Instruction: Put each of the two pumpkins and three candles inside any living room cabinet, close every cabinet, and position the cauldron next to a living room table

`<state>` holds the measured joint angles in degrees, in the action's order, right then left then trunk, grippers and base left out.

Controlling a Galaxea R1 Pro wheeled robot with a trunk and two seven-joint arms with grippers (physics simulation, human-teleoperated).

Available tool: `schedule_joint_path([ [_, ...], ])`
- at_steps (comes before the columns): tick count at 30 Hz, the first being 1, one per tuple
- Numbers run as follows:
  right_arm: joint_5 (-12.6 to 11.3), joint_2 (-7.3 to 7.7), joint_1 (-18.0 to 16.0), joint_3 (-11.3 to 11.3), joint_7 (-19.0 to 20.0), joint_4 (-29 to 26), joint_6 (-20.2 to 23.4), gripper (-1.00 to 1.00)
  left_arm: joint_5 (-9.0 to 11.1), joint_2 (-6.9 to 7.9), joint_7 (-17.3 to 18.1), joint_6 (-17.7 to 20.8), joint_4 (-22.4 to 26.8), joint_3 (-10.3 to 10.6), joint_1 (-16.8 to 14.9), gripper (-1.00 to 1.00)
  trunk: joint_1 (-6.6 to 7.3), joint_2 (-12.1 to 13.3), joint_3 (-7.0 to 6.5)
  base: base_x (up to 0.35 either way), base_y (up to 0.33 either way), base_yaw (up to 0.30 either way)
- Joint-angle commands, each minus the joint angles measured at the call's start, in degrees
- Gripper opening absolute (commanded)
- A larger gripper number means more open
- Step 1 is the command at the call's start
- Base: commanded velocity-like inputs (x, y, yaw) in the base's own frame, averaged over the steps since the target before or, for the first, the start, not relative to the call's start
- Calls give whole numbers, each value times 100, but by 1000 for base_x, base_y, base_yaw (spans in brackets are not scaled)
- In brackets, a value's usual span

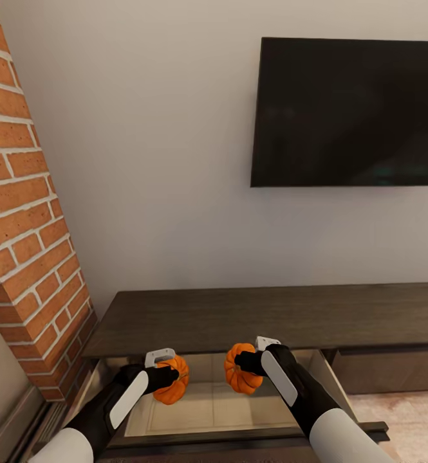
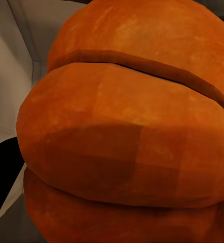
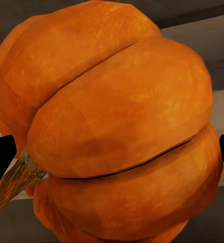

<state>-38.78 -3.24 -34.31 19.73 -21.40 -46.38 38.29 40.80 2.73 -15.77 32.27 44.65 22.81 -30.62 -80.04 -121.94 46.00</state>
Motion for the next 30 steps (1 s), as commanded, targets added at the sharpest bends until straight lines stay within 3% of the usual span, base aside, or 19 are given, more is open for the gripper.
schedule_joint_path([
  [1, -65, 1, -5, 14, -57, -6, -1, -100, 49, -2, -82, 5, 5, 34, -6, -100, -22, -45, 24, 0, 0, 0],
  [30, -96, -1, -5, 5, -128, 36, -13, -100, 51, -27, -146, 7, -6, 33, -6, -100, -658, -1208, 544, 0, 0, 0],
])
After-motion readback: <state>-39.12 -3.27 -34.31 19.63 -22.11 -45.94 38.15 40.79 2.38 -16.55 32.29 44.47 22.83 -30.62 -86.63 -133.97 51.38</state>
